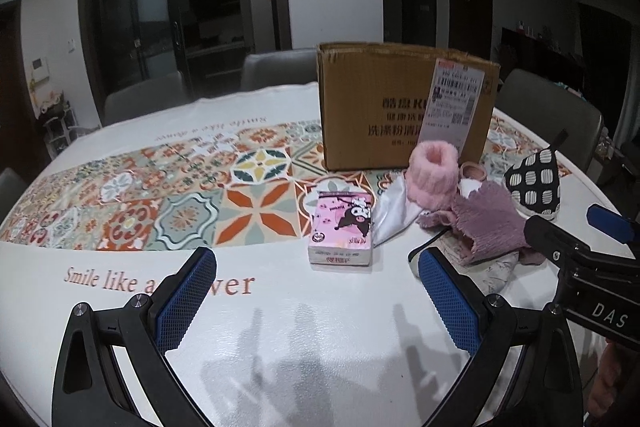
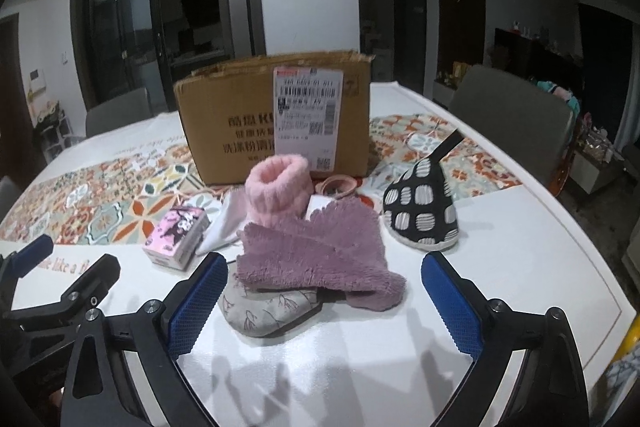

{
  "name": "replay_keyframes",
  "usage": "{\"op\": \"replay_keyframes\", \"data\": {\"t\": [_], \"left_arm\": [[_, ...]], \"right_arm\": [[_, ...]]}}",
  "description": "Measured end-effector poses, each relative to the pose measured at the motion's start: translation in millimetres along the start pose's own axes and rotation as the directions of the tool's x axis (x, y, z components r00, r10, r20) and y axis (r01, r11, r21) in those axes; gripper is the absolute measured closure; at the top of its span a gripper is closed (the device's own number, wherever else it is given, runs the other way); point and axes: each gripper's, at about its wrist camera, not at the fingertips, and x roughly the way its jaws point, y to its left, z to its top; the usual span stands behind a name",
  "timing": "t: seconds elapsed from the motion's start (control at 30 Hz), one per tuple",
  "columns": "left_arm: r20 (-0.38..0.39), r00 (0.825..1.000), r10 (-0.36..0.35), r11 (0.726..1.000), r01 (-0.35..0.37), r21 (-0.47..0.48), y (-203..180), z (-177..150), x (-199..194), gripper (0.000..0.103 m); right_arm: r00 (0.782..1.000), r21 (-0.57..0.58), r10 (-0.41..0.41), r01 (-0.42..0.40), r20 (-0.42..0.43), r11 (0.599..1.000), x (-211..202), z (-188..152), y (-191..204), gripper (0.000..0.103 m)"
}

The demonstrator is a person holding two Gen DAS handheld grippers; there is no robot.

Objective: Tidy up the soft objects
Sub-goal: 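Move left tool toward pink tissue pack while right tool moves toward pink fuzzy cloth, then close left tool on pink tissue pack while right tool grips pink fuzzy cloth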

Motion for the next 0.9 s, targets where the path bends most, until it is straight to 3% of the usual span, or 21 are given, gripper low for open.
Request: {"op": "replay_keyframes", "data": {"t": [0.27,0.67,0.9], "left_arm": [[-0.062,0.998,-0.010,1.000,0.011,0.014,-1.7,6.1,30.7,0.000],[-0.143,0.989,-0.048,0.999,0.050,0.012,-8.1,11.6,68.5,0.000],[-0.175,0.983,-0.051,0.998,0.055,0.017,-11.7,10.1,83.2,0.007]], "right_arm": [[0.998,-0.014,0.003,-0.004,-0.069,1.000,31.4,1.2,3.8,0.005],[0.989,-0.019,-0.011,0.008,-0.148,1.000,65.3,4.2,1.3,0.014],[0.986,-0.008,-0.011,0.010,-0.169,1.000,77.2,5.2,-2.2,0.027]]}}
